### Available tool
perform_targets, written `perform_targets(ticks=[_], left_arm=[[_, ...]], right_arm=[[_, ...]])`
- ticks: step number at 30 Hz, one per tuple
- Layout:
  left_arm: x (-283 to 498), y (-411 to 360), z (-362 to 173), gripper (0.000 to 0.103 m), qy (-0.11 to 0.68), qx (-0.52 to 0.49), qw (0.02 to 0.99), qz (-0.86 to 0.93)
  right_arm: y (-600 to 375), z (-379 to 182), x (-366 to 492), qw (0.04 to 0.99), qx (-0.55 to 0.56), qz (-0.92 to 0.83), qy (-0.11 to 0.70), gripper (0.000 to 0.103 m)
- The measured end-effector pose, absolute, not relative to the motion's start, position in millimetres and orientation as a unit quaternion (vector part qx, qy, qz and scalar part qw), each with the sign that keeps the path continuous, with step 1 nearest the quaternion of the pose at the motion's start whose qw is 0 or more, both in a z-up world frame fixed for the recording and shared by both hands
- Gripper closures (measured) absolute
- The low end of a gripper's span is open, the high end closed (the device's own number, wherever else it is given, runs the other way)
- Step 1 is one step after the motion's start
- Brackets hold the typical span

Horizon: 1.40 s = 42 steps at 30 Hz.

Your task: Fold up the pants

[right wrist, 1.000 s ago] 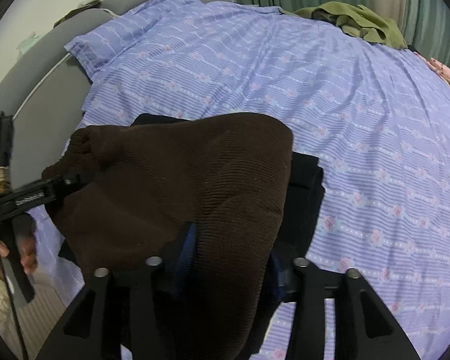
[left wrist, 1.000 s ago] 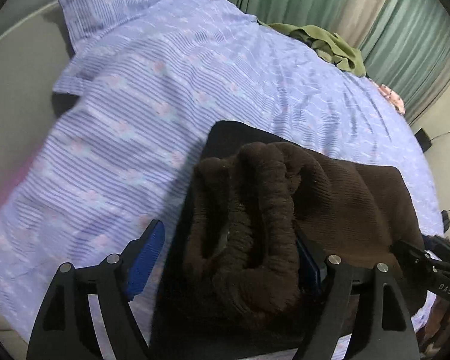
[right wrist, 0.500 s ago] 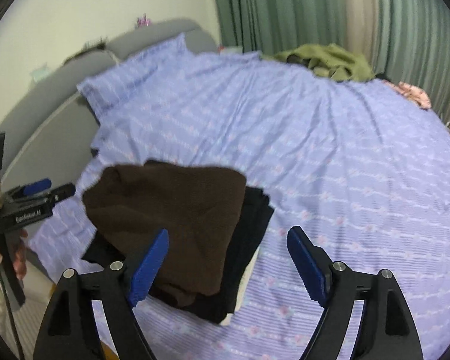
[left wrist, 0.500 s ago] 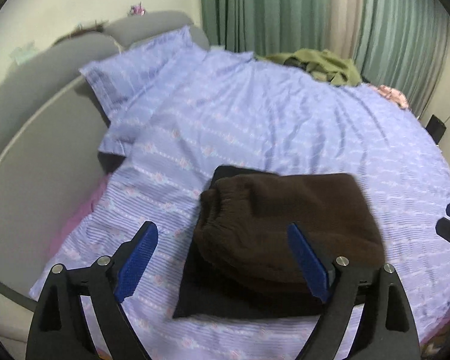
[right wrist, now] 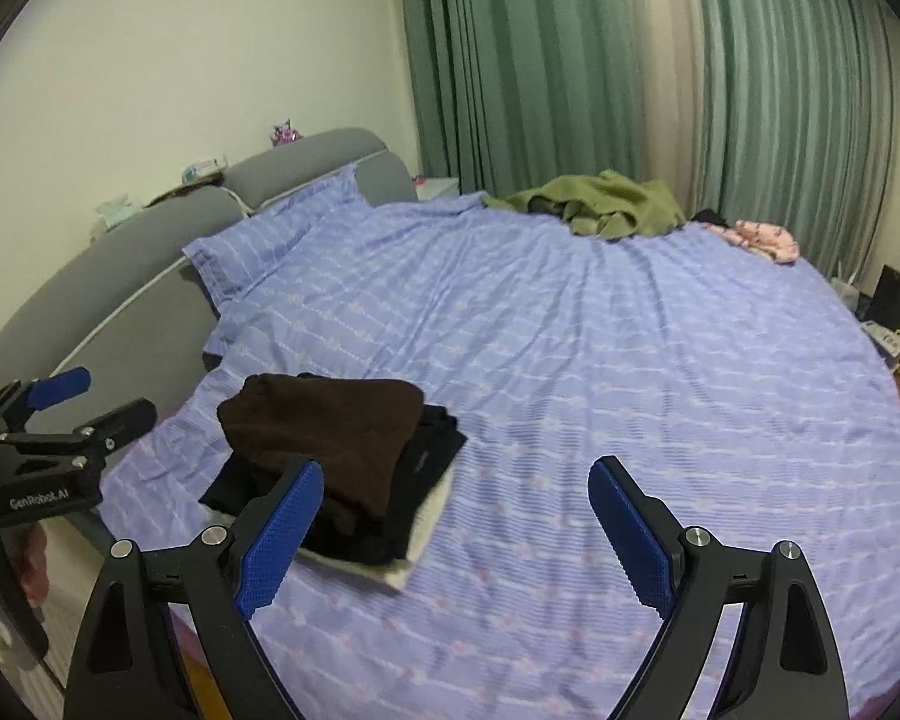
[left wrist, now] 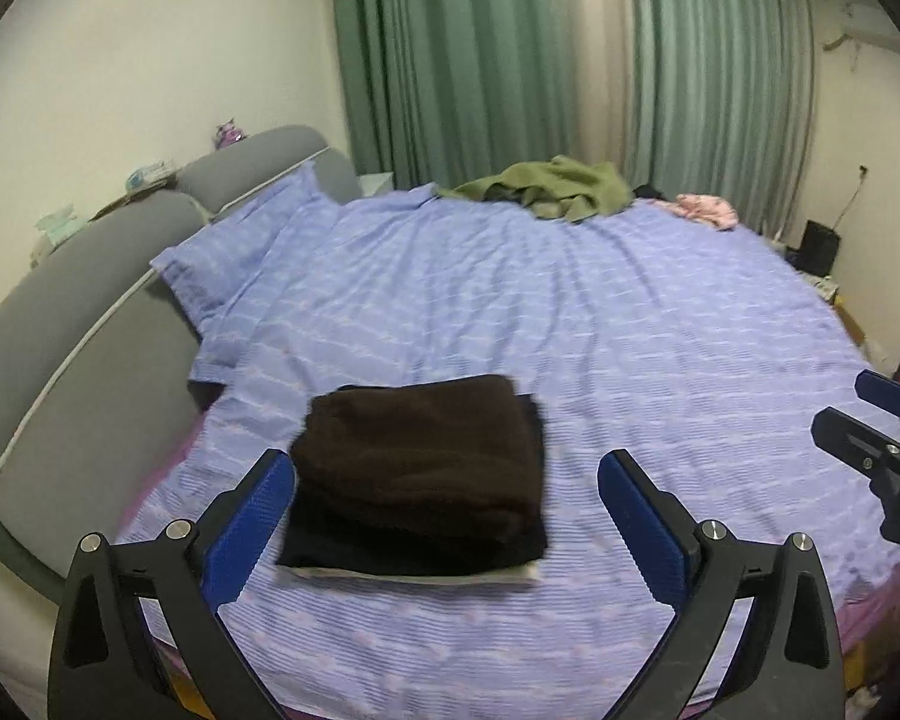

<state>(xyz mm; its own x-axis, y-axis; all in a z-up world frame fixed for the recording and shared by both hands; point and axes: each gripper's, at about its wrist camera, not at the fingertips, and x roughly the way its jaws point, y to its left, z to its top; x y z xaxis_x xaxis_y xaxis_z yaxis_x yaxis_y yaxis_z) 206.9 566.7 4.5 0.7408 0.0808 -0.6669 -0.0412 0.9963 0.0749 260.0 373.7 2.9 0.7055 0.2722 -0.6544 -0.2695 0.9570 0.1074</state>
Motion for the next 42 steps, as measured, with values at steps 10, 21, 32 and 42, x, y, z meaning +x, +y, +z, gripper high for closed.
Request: perform_targets(ticks=[10, 21, 32, 42], left_arm=[[144.2, 479.9, 23.4, 0.0, 0.346, -0.004, 0.938, 0.019], [89.7, 408.4, 39.4, 0.0, 0.343, -0.007, 0.939, 0.008], [59.4, 360.5, 43.8, 0.0, 0.337, -0.006, 0.941, 0.002], [47.0, 334.5, 50.2, 0.0, 0.329, 0.002, 0.944, -0.001]], right_arm=[[271.7, 27.5, 186.4, 0.931, 0.021, 0.108, 0.349, 0.012], [205.4, 40.3, 127.8, 0.935, 0.025, 0.107, 0.337, 0.012], [161.9, 51.2, 92.2, 0.94, 0.018, 0.107, 0.325, 0.012], [137.8, 52.2, 76.0, 0.941, 0.025, 0.103, 0.321, 0.012]])
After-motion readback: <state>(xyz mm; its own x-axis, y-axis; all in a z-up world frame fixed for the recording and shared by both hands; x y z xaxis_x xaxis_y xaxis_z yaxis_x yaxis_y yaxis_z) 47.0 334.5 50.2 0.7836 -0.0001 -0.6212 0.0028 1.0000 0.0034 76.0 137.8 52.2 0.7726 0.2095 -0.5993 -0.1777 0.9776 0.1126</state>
